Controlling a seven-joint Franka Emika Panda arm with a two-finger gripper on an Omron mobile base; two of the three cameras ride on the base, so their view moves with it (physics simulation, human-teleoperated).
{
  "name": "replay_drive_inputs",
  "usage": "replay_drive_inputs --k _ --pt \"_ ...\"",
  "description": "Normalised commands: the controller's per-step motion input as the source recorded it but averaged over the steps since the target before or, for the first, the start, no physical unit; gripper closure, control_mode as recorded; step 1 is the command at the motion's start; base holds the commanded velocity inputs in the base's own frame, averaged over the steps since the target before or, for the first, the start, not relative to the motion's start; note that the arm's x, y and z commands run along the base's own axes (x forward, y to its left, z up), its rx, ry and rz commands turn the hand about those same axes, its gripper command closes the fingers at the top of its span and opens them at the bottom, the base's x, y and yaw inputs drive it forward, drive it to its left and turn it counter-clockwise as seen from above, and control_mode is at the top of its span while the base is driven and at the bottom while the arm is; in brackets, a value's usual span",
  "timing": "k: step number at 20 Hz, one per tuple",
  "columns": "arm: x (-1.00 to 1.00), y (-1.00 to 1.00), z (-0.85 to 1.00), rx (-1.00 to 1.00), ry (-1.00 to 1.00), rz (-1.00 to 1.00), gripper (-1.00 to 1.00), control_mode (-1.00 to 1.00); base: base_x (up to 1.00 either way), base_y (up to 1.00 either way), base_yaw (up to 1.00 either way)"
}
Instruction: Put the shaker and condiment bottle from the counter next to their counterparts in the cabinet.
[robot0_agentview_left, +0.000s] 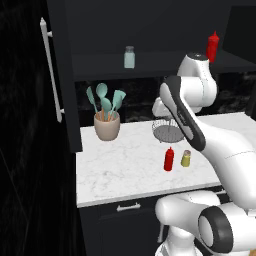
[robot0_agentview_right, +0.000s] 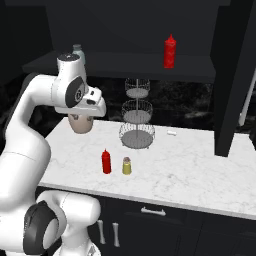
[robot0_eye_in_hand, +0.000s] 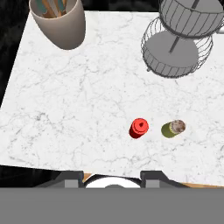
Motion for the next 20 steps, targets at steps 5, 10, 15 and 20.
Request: replay_drive_inputs --k 5,10,15,20 --pt "-0.12 0.00 0.00 0.00 -0.04 0.00 -1.00 -1.00 0.00 0.00 0.00" --pt "-0.24 0.00 0.00 0.00 -0.12 0.00 -1.00 -1.00 0.00 0.00 0.00" --pt "-0.25 -0.06 0.00 0.03 -0.13 0.00 -1.00 -1.00 0.00 0.00 0.00" --pt "-0.25 -0.17 -0.05 0.07 -0.14 0.00 -1.00 -1.00 0.00 0.00 0.00"
